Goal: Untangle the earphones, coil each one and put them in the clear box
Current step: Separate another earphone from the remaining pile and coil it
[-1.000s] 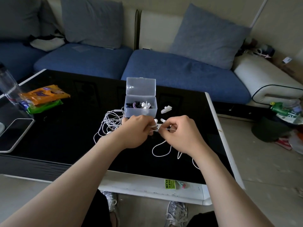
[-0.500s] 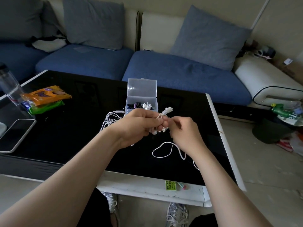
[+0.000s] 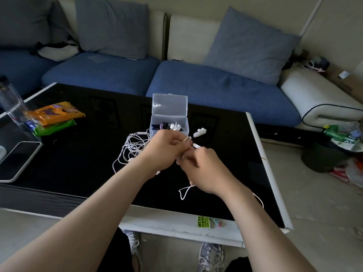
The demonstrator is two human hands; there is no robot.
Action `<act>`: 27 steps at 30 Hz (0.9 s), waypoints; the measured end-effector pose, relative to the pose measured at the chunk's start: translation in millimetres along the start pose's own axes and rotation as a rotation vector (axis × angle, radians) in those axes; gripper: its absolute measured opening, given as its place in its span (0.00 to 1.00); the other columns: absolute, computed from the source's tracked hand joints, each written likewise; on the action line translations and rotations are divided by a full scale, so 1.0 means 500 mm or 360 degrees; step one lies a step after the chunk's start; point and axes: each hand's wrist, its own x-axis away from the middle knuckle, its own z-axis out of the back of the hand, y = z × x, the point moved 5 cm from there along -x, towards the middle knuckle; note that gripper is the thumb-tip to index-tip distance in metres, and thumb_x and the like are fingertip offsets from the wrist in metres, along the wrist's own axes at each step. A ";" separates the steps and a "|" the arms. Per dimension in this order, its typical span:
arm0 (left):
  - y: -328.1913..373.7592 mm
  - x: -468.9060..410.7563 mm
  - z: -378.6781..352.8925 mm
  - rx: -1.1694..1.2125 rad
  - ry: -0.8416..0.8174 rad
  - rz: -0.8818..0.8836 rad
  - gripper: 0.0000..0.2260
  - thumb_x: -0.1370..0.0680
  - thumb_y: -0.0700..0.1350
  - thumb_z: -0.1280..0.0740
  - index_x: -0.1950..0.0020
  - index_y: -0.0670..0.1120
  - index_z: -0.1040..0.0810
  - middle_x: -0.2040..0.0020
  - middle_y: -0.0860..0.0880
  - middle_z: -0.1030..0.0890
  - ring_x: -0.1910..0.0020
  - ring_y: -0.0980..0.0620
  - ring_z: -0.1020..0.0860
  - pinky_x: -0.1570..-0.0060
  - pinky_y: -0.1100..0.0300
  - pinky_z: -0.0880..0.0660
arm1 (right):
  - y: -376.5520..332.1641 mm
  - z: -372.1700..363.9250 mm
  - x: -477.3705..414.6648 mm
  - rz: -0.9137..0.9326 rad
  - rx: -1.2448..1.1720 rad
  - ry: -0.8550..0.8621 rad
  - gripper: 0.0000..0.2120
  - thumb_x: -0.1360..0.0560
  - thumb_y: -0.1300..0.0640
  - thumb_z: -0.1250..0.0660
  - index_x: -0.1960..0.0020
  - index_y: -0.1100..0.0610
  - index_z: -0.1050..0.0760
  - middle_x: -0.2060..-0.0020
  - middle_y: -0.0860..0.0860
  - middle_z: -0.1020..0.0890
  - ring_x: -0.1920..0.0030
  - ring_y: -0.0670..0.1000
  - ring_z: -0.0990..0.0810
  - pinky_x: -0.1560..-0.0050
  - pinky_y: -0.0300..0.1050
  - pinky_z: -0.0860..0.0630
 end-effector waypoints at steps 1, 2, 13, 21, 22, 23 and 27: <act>0.000 0.000 -0.001 -0.0100 -0.0040 -0.0023 0.07 0.16 0.40 0.32 0.49 0.41 0.14 0.58 0.41 0.13 0.63 0.45 0.18 0.56 0.56 0.21 | -0.001 0.010 0.000 -0.0012 -0.0012 0.0076 0.16 0.22 0.48 0.35 0.62 0.57 0.18 0.71 0.57 0.20 0.68 0.60 0.19 0.64 0.57 0.20; -0.001 0.001 -0.003 -0.0161 -0.0082 -0.0035 0.07 0.16 0.40 0.32 0.48 0.42 0.14 0.57 0.41 0.12 0.62 0.43 0.17 0.55 0.53 0.20 | -0.003 0.021 0.002 -0.0030 -0.0054 0.0166 0.17 0.26 0.45 0.35 0.63 0.57 0.17 0.72 0.56 0.19 0.68 0.60 0.18 0.65 0.56 0.19; 0.012 0.018 -0.018 -0.0365 -0.0419 0.0141 0.14 0.16 0.39 0.41 0.49 0.41 0.16 0.58 0.46 0.14 0.65 0.60 0.22 0.62 0.67 0.26 | 0.042 0.077 0.006 -0.0248 -0.0678 0.0491 0.11 0.26 0.59 0.21 0.65 0.61 0.17 0.77 0.56 0.23 0.79 0.50 0.30 0.74 0.40 0.35; 0.021 0.019 -0.021 0.0473 -0.0491 0.0225 0.13 0.14 0.39 0.39 0.42 0.35 0.16 0.53 0.42 0.16 0.57 0.53 0.21 0.61 0.64 0.27 | 0.068 0.064 -0.002 -0.0401 -0.0647 0.0335 0.16 0.15 0.49 0.33 0.52 0.60 0.16 0.67 0.54 0.26 0.66 0.54 0.29 0.69 0.45 0.33; 0.023 0.019 -0.018 0.0520 -0.0434 0.0245 0.13 0.14 0.39 0.39 0.41 0.35 0.16 0.53 0.40 0.16 0.59 0.53 0.20 0.62 0.66 0.26 | 0.069 0.058 -0.003 -0.0432 -0.0594 0.0282 0.17 0.14 0.49 0.35 0.52 0.61 0.17 0.66 0.55 0.27 0.66 0.54 0.29 0.69 0.47 0.34; 0.026 0.020 -0.016 0.0557 -0.0369 0.0263 0.13 0.14 0.38 0.39 0.41 0.35 0.16 0.52 0.38 0.15 0.61 0.54 0.20 0.65 0.68 0.26 | 0.070 0.052 -0.004 -0.0462 -0.0546 0.0224 0.17 0.14 0.50 0.37 0.52 0.61 0.18 0.66 0.55 0.27 0.66 0.55 0.30 0.69 0.48 0.34; 0.027 0.020 -0.009 0.0727 -0.0206 0.0324 0.13 0.14 0.36 0.41 0.36 0.34 0.18 0.55 0.46 0.13 0.63 0.58 0.17 0.69 0.71 0.26 | 0.065 0.010 -0.001 -0.0567 -0.0522 -0.0090 0.16 0.14 0.53 0.40 0.51 0.57 0.17 0.69 0.53 0.25 0.71 0.50 0.30 0.73 0.42 0.36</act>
